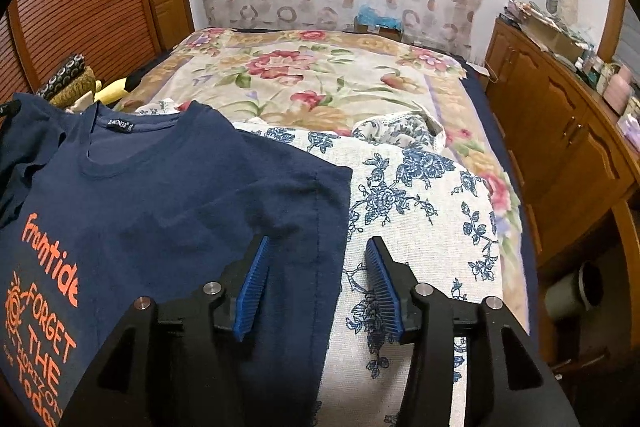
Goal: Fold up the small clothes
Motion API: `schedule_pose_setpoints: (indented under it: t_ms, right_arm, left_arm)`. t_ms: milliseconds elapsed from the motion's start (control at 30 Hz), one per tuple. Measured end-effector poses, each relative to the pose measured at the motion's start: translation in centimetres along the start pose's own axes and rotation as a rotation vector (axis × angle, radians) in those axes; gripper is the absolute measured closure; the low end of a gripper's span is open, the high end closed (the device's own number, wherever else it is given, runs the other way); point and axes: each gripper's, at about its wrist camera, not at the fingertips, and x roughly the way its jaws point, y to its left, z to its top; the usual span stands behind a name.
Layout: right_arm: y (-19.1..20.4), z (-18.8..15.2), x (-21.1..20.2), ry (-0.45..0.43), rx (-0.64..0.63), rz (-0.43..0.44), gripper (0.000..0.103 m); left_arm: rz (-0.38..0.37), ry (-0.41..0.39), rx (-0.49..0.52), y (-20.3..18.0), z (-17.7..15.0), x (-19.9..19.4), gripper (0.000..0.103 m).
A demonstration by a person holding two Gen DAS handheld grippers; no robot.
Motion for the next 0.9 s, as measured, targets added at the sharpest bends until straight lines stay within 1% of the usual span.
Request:
schedule_pose_setpoints:
  t_ms: [33, 67, 100, 133, 167, 200, 233, 267, 333, 367, 400, 433, 467, 533, 633, 833, 900]
  right_arm:
    - [-0.1, 0.2, 0.2, 0.000, -0.001, 0.002, 0.044]
    - [-0.1, 0.4, 0.4, 0.002, -0.006, 0.001, 0.042]
    - [-0.3, 0.6, 0.5, 0.007, -0.004, 0.007, 0.042]
    - [-0.3, 0.9, 0.7, 0.016, -0.001, 0.013, 0.042]
    - [-0.2, 1.1, 0.9, 0.025, -0.010, 0.018, 0.042]
    - [-0.1, 1.3, 1.0, 0.033, -0.016, 0.027, 0.042]
    - [0.0, 1.5, 1.1, 0.036, -0.024, 0.033, 0.047]
    - [0.1, 1.6, 1.2, 0.038, -0.031, 0.038, 0.050]
    - [0.4, 1.8, 1.2, 0.049, -0.039, 0.046, 0.063]
    - [0.6, 1.8, 1.1, 0.054, -0.040, 0.046, 0.065]
    - [0.8, 1.8, 1.1, 0.057, -0.045, 0.047, 0.074]
    - [0.9, 1.9, 1.0, 0.058, -0.051, 0.058, 0.091]
    - [1.1, 1.9, 0.9, 0.058, -0.057, 0.060, 0.095]
    - [1.7, 1.8, 0.2, 0.040, -0.074, 0.038, 0.097]
    - [2.6, 1.6, -1.8, -0.019, -0.071, 0.058, 0.097]
    - [4.3, 0.0, -8.3, -0.157, -0.092, 0.090, 0.098]
    - [4.8, -0.8, -10.2, -0.187, -0.099, 0.097, 0.098]
  left_arm:
    - [-0.006, -0.010, 0.004, -0.3, 0.0, -0.2, 0.093]
    - [-0.005, -0.027, 0.006, -0.5, 0.0, -0.6, 0.097]
    - [0.005, -0.049, 0.015, -1.1, 0.0, -1.2, 0.097]
    - [-0.002, -0.055, 0.023, -1.5, 0.0, -1.4, 0.098]
    - [-0.032, -0.063, 0.033, -2.0, -0.3, -2.0, 0.098]
    - [-0.045, -0.067, 0.039, -2.4, -0.5, -2.2, 0.098]
    - [-0.051, -0.064, 0.050, -2.9, -0.7, -2.5, 0.099]
    - [-0.056, -0.062, 0.057, -3.2, -0.9, -2.6, 0.099]
    - [-0.075, -0.065, 0.062, -3.8, -1.3, -3.0, 0.100]
    - [-0.084, -0.067, 0.062, -4.0, -1.5, -3.2, 0.100]
    - [-0.095, -0.071, 0.062, -4.3, -1.8, -3.5, 0.100]
    - [-0.105, -0.075, 0.063, -4.5, -2.1, -3.9, 0.100]
    - [-0.110, -0.076, 0.065, -4.7, -2.4, -4.2, 0.100]
    - [-0.120, -0.081, 0.071, -5.1, -2.8, -4.8, 0.100]
    - [-0.131, -0.094, 0.096, -5.9, -3.7, -6.2, 0.100]
    - [-0.143, -0.151, 0.104, -5.9, -4.9, -9.7, 0.100]
    - [-0.146, -0.166, 0.105, -5.8, -5.3, -10.7, 0.100]
